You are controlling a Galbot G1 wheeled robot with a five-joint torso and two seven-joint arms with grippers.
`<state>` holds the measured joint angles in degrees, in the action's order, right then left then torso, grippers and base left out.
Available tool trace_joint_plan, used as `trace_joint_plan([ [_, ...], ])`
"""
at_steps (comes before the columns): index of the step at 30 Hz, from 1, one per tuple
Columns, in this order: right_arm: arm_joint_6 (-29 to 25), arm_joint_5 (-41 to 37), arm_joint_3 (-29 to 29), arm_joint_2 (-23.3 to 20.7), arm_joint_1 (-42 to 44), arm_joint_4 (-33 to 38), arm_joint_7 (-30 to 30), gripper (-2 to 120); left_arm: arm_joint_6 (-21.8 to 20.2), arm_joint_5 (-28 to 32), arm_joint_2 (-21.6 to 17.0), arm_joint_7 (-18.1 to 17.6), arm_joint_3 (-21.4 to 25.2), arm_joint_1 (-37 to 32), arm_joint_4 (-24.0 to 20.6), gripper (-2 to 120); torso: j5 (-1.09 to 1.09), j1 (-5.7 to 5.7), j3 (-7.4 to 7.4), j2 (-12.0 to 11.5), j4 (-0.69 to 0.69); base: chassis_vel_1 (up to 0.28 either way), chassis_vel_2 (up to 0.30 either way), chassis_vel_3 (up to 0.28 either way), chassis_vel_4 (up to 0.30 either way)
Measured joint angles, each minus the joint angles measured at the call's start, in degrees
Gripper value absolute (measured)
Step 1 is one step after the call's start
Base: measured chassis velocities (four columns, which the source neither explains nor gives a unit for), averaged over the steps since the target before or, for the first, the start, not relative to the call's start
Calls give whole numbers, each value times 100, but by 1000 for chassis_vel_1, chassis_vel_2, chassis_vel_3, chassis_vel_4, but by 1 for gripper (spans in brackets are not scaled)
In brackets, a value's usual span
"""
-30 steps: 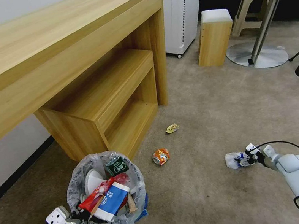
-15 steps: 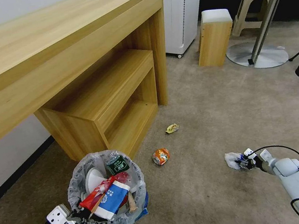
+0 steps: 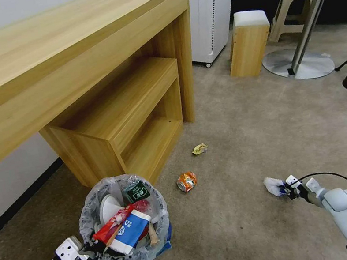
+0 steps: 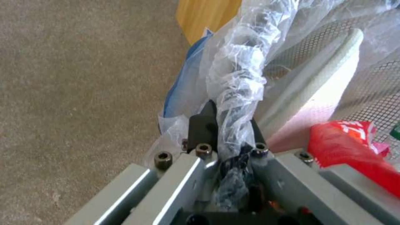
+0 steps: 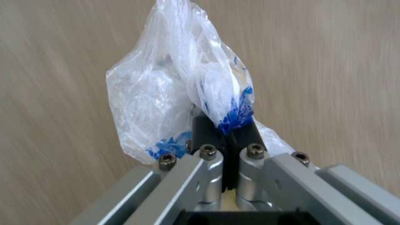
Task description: Pick up the trash bin and place the garbage on the floor into it.
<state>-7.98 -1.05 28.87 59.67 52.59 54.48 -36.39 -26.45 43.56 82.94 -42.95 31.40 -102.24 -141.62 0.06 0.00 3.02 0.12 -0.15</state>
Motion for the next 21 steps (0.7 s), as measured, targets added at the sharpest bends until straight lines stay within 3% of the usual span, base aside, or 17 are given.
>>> trace_joint_plan([
  [1, 0, 0, 0, 0, 0, 0, 0, 0, 0, 0, 0, 0, 0, 0, 0, 0, 0, 0, 0, 0, 0, 0, 0, 0, 0],
  [4, -275, -1437, -87, -202, 357, 1175, -637, 0, 16, -1, 19, 17, -50, -21, 12, 0, -2, 0, 0, 0, 1, 0, 0, 0, 0],
  [5, -275, -1437, -87, -202, 357, 1175, -637, 0, 16, -1, 19, 17, -50, -21, 12, 0, -2, 0, 0, 0, 1, 0, 0, 0, 0],
  [7, -608, -2172, -98, -293, 446, 1701, -1425, 0, 16, -37, 59, 36, -146, -9, 53, 0, -3, 0, -1, 0, 0, 0, 0, 0, 0],
  [8, -608, -2172, -98, -293, 446, 1701, -1425, 0, 16, -37, 59, 36, -146, -9, 53, 0, -3, 0, -1, 0, 0, 0, 0, 0, 0],
  [10, -790, -2767, -111, -363, 507, 2193, -2254, 0, 16, -106, 104, 69, -268, -2, 124, 0, -2, 0, 0, 0, 1, 0, 0, 0, 0],
  [12, -876, -3214, -172, -375, 551, 2532, -2655, 0, 29, -221, 155, 108, -398, -3, 217, 0, -3, 0, 0, 0, 0, 0, 0, 0, 0],
  [16, -906, -3820, -270, -330, 587, 2804, -2970, 0, 75, -359, 220, 156, -537, -15, 317, 0, -2, 0, 0, 0, 0, 0, 0, 0, 0],
  [19, -876, -4762, -619, -207, 548, 3040, -3287, 0, 102, -466, 316, 172, -729, -1, 392, 0, -2, 0, 0, 0, -1, 0, 0, 0, 0],
  [21, -868, -4894, -749, -174, 489, 3052, -3323, 0, 103, -485, 335, 172, -771, 2, 395, 0, -2, 0, 0, 0, 0, 0, 0, 0, 0],
])
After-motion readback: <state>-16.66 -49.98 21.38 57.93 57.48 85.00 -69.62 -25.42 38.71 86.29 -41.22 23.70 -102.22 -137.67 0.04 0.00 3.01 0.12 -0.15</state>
